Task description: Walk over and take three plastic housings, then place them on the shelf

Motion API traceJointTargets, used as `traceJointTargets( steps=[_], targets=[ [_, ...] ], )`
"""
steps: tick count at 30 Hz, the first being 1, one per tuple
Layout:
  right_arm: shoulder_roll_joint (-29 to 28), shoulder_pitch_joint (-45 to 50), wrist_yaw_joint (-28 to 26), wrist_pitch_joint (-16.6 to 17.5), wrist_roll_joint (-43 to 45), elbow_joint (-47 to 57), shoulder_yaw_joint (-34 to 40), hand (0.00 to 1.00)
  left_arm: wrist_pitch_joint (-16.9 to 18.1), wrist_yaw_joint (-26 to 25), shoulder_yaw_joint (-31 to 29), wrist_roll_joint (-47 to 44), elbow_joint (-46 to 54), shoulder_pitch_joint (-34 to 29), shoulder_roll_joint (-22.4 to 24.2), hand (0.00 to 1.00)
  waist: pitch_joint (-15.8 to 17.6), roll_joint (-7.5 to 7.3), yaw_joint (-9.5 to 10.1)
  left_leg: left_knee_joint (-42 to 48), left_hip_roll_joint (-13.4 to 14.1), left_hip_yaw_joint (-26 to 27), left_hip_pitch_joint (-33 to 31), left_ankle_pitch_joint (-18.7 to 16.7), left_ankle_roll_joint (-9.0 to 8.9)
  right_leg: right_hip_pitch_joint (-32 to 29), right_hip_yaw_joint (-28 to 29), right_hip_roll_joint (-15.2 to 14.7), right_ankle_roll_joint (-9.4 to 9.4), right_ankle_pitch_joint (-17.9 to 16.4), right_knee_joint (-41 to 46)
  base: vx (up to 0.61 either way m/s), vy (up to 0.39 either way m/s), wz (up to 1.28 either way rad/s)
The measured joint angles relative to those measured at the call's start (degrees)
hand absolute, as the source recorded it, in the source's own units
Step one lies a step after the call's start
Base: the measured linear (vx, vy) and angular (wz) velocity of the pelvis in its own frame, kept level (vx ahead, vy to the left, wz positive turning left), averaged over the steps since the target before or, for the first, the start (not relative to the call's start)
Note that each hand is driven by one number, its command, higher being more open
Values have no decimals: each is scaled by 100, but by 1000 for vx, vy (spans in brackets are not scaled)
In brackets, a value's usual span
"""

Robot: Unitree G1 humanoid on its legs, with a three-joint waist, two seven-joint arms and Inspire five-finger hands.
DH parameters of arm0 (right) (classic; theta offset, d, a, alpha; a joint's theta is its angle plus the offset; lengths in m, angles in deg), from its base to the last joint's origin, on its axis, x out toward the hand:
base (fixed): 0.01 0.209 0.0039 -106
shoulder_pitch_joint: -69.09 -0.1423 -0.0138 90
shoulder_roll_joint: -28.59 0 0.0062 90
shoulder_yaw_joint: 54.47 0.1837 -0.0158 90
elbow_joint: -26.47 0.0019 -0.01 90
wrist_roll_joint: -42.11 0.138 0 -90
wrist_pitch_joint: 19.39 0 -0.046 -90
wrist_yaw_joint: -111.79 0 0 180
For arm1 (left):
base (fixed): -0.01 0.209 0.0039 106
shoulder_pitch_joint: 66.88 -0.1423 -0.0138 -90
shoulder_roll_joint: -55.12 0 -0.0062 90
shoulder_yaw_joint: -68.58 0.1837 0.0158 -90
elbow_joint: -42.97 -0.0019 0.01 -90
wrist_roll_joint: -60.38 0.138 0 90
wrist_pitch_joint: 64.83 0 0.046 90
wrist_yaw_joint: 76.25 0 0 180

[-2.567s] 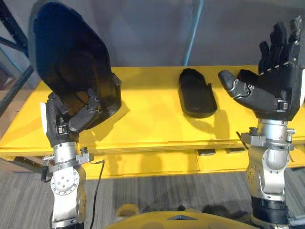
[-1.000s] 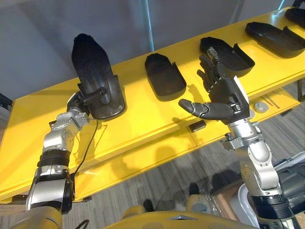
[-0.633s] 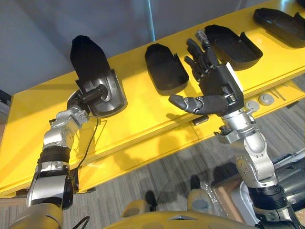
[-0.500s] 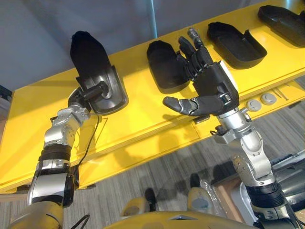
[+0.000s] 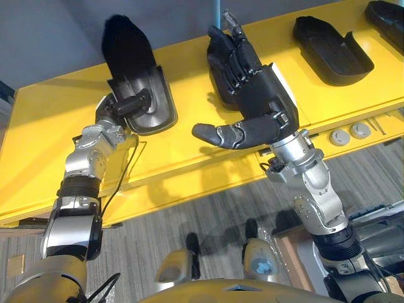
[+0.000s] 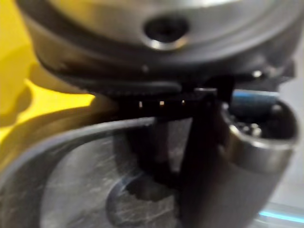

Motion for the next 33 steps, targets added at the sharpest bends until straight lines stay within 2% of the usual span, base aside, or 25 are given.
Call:
traceJointTargets(
  steps=[6, 17, 21, 23, 27, 33],
  targets=[
    [-11, -15, 70, 0, 1, 0, 2, 100, 0, -244, 40, 45, 36, 174, -7, 100, 183, -93, 15, 56, -3, 21, -15, -8, -1, -4, 31, -8, 5, -1, 42, -33, 2, -2],
    [-15, -15, 73, 2, 2, -2, 37, 100, 4, -445, 41, 67, 77, 259, -13, 100, 211, -119, 17, 58, -6, 60, -108, 6, 8, -106, 64, -14, 40, 27, 48, -18, 1, -1],
    [-42, -14, 73, 2, 1, -2, 37, 100, 8, -703, 98, 62, 78, 332, -8, 100, 228, -149, 17, 50, -6, 66, -105, 7, 10, -104, 66, -13, 47, 31, 38, 0, 0, 0],
    [-84, -13, 73, 9, 0, -2, 37, 100, 66, -960, 114, 58, 77, 349, 8, 100, 228, -149, 8, 40, -5, 75, -100, 8, 11, -99, 68, -11, 56, 38, 21, 0, 0, 0],
    [-159, 21, 76, 94, -4, -3, 29, 100, 395, -1955, 158, 610, 34, 393, 91, 100, 217, -168, -45, -5, 34, 104, -79, 12, 8, -41, 67, 45, 42, 109, -130, 20, -1, -4],
    [-289, 333, 76, 578, -4, -100, 8, 100, 649, -3405, 137, 1833, -89, 337, 97, 100, 168, -218, -57, -197, 121, 142, 160, 47, -27, 201, 43, 165, -9, 217, -443, 65, -12, -3]
  ],
)
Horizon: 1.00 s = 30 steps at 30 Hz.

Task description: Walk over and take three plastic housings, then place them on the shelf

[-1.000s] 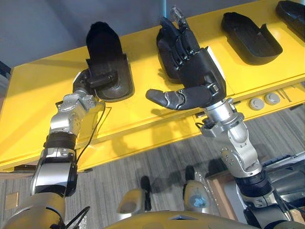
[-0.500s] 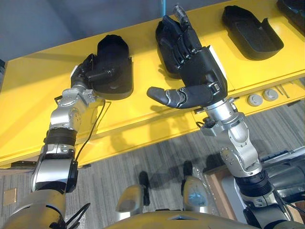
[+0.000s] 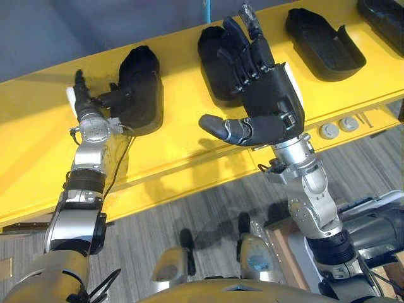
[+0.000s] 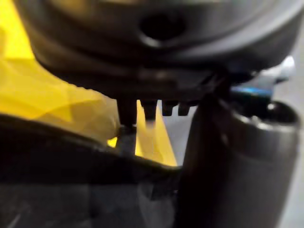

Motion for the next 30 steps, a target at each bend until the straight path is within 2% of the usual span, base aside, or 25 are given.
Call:
traceJointTargets(
  steps=[5, 7, 10, 12, 14, 16, 19, 21, 22, 24, 27, 30],
  targets=[
    [-68, 218, 38, 151, -12, -396, -103, 100, 4, -587, -307, 630, 199, -47, 6, 100, -220, -89, 17, -107, 20, 75, 147, -6, -18, 132, -10, 27, -14, 18, -116, 51, 5, -4],
    [-70, 358, 132, 153, -19, -452, -106, 100, 129, -668, -407, 666, 496, -162, 10, 100, -329, -93, 60, -170, 23, 97, 257, -16, -31, 227, -8, 37, -15, 19, -181, 24, 12, -5],
    [-98, 553, 291, 155, -162, -537, -90, 100, 650, -833, -556, 676, 995, -460, 12, 100, -691, -83, 87, -202, 39, 121, 271, -32, -51, 256, -6, 61, -21, 27, -260, 7, 2, -1],
    [-168, 576, 396, 154, -437, -544, -73, 100, 951, -845, -726, 660, 1396, -623, 29, 100, -723, -84, 94, -217, 48, 134, 364, -40, -61, 373, -7, 80, -49, 53, -339, -19, -1, -6],
    [-194, 602, 466, 154, -719, -543, -66, 100, 1227, -820, -979, 643, 2216, -1040, 197, 100, -863, -49, 85, -248, 48, 148, 361, -41, -62, 393, -10, 83, -56, 90, -429, -18, 0, -3],
    [-195, 674, 626, 154, -940, -543, 29, 100, 1744, -586, -1213, 438, 3489, -1772, 617, 100, -1016, 30, 111, -269, 47, 133, 374, -45, -61, 457, -39, 82, -50, 98, -489, 2, 5, 3],
    [-204, 796, 832, 153, -1221, -542, 191, 100, 2141, -185, -1314, 286, 4828, -2763, 1118, 100, -1112, 100, 160, -279, 53, 70, 452, -70, -70, 620, -124, 91, -47, 99, -582, 11, 3, 10],
    [-206, 964, 967, 151, -1361, -540, 426, 100, 2489, 371, -1317, -132, 5768, -3739, 1621, 100, -1257, 170, 308, -287, 62, 26, 447, -74, -75, 665, -186, 103, -43, 102, -630, 13, 1, 11],
    [-207, 977, 980, 151, -1360, -539, 449, 100, 2514, 410, -1317, -157, 5834, -3826, 1663, 100, -1262, 176, 321, -285, 62, 16, 447, -74, -75, 675, -200, 103, -43, 102, -635, -11, -5, 19],
    [-246, 1183, 1020, 149, -1360, -521, 713, 100, 2712, 977, -1389, -521, 6333, -4691, 2074, 100, -1362, 185, 447, -303, 59, -92, 447, -73, -76, 795, -334, 106, -40, 101, -732, -22, -9, 23],
    [-385, 1515, 1056, 140, -1330, -307, 957, 100, 2976, 1421, -1505, -709, 6568, -5426, 2319, 100, -1437, 126, 577, -355, 57, -182, 436, -58, -86, 817, -434, 105, -43, 92, -735, -13, -2, 17],
    [-594, 1798, 1033, 132, -1235, -284, 1121, 100, 3120, 1477, -1528, -699, 6605, -5891, 2597, 100, -1511, 14, 617, -378, 40, -253, 421, -43, -99, 841, -515, 89, -41, 86, -735, -14, 9, 14]
  ],
)
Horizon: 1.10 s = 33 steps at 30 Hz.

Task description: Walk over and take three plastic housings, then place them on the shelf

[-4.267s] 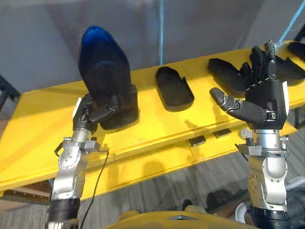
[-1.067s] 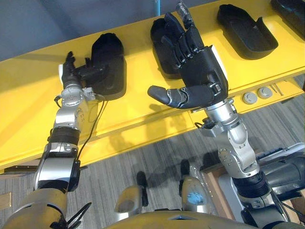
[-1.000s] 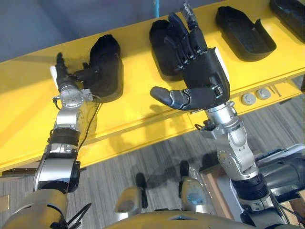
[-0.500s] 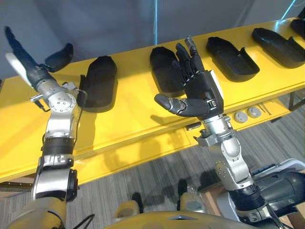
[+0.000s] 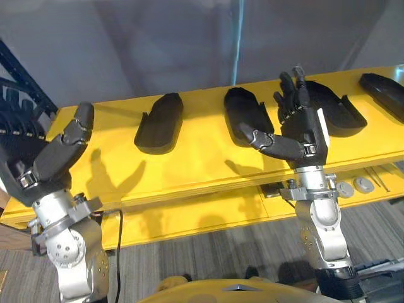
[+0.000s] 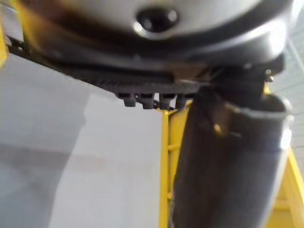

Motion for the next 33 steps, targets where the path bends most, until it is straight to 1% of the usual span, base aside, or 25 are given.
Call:
traceJointTargets(
  steps=[3, 6, 8, 9, 10, 15, 18, 19, 21, 22, 24, 25, 26, 27, 28, 30, 33],
  targets=[
    [-237, 496, 11, -6, 130, 68, 114, 100, 38, 167, 1, -99, 5, -468, 322, 100, -72, -116, 46, -5, -5, -40, -26, -4, -3, 2, -44, -6, 5, -19, 0, -4, 17, 8],
    [-395, 847, 45, -10, 260, 67, 212, 100, 107, 296, 11, -456, 4, -684, 480, 100, -114, -191, 53, 0, -6, -95, -76, -4, -3, -1, -108, -9, 6, -32, 1, 0, 11, 12],
    [-429, 953, 69, -10, 354, 67, 270, 100, 158, 336, 7, -532, 4, -691, 565, 100, -115, -195, 89, -1, -8, -96, -78, -4, -4, 0, -112, -13, 8, -33, 2, -2, 6, 3],
    [-447, 975, 83, -9, 353, 67, 286, 100, 250, 449, 15, -679, 4, -686, 580, 100, -115, -195, 91, -6, -9, -99, -79, -3, -3, 0, -117, -14, 9, -33, 2, 0, 0, 0],
    [-478, 975, 201, -8, 351, 67, 248, 100, 346, 395, 86, -657, 11, -619, 558, 100, -106, -365, 83, -301, -93, -149, 37, 141, 16, 44, -253, -109, 64, -79, 16, 0, 0, 0],
    [-478, 975, 201, -8, 351, 67, 249, 100, 346, 395, 89, -656, 11, -619, 558, 100, -105, -366, 80, -299, -93, -149, 37, 140, 18, 44, -253, -109, 64, -79, 16, 0, 0, 0],
    [-478, 976, 201, -6, 356, 66, 253, 100, 285, 402, 222, -646, 10, -618, 531, 100, -87, -367, 64, -290, -96, -149, 37, 141, 19, 44, -251, -121, 64, -79, 31, 0, 0, 0],
    [-478, 976, 203, -6, 356, 66, 253, 100, 232, 409, 264, -643, 10, -615, 515, 100, -79, -365, 63, -289, -98, -149, 37, 141, 18, 44, -250, -127, 64, -79, 34, 0, 0, 0],
    [-478, 966, 224, 5, 347, 66, 253, 100, -86, 508, 375, -600, -120, -548, 325, 100, -49, -344, 36, -286, -97, -124, 39, 135, 25, 40, -245, -155, 66, -81, 49, 0, 0, 0],
    [-478, 954, 240, 8, 337, 65, 254, 100, -184, 545, 381, -533, -192, -513, 261, 100, -41, -336, 18, -288, -89, -86, 39, 132, 30, 35, -244, -159, 68, -82, 55, 0, 0, 0],
    [-465, 802, 349, 19, 313, 61, 323, 100, -571, 731, 430, -291, -648, -213, -8, 100, 24, -263, -64, -294, -43, 186, 37, 150, 40, -35, -203, -169, 81, -104, 153, -21, 3, -4],
    [-462, 742, 382, 28, 305, 61, 368, 100, -673, 780, 446, -180, -787, -106, -79, 100, 45, -243, -60, -293, -40, 250, 40, 157, 38, -58, -166, -175, 86, -101, 162, -52, 21, -22],
    [-458, 617, 480, 52, 208, 60, 462, 100, -910, 889, 488, -64, -1045, 99, -239, 100, 108, -221, -63, -300, -50, 323, 77, 178, 12, -74, -90, -187, 96, -93, 172, -38, 28, -24],
    [-456, 559, 512, 56, 131, 60, 519, 100, -1040, 947, 494, 24, -1148, 187, -310, 100, 130, -216, -75, -315, -53, 351, 106, 181, 10, -74, -63, -191, 97, -92, 176, -37, 36, -24],
    [-425, 489, 581, 113, 101, 61, 612, 100, -1278, 1061, 525, 33, -1315, 330, -431, 100, 139, -219, -121, -340, -57, 387, 133, 182, 11, -76, -37, -194, 97, -92, 181, -16, 31, -14],
    [-277, 345, 615, 273, 98, 64, 800, 100, -1518, 1148, 536, 35, -1468, 486, -544, 100, 144, -240, -224, -383, -55, 490, 141, 186, 13, -157, 62, -191, 100, -86, 204, 7, 31, -19],
    [-208, 312, 628, 306, 100, 70, 1069, 100, -1657, 1188, 540, 41, -1590, 711, -578, 100, 145, -238, -254, -387, -46, 531, 186, 207, 41, -144, 88, -191, 106, -81, 205, 39, 21, -11]
  ],
)
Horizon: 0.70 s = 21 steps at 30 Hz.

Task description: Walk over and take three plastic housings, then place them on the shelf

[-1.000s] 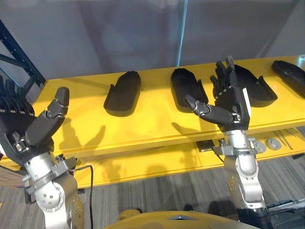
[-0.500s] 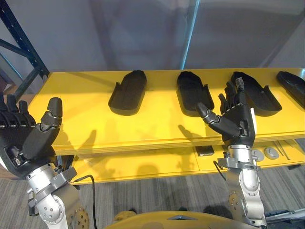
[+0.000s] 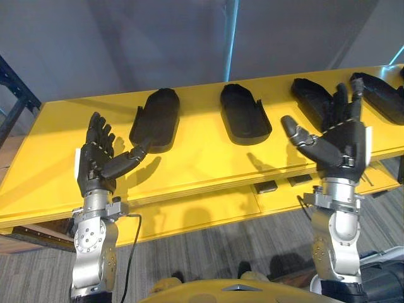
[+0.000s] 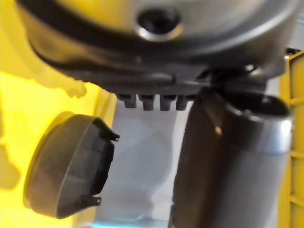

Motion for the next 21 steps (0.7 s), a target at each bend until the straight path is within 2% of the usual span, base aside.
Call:
traceJointTargets(
  steps=[5, 10, 15, 21],
  targets=[
    [180, -11, -183, -1, 6, 18, 36, 100, -65, -66, -10, 419, -252, 204, -220, 100, -6, 13, -27, 6, 23, 101, 58, -30, -38, 10, 99, 1, 0, 0, 0, 10, 15, -8],
    [193, -25, -348, -2, 8, 25, 27, 100, -298, -502, -18, 672, -685, 308, -259, 100, -14, 49, -93, 57, 37, 169, 60, -128, -61, 13, 135, 22, 0, 0, 13, -41, 4, -6],
    [198, -23, -350, -2, 8, 25, 27, 100, -760, -822, -25, 709, -900, 308, -259, 100, -38, 135, -121, 113, 67, 256, 58, -172, -57, -4, 205, 61, -1, 0, 14, -11, 5, -7],
    [217, -24, -350, -6, 9, 25, 13, 100, -905, -822, -25, 720, -953, 335, -259, 100, -54, 162, -121, 176, 79, 275, 39, -216, -66, -5, 231, 71, -1, 0, 14, 1, 1, -1]
  ],
)
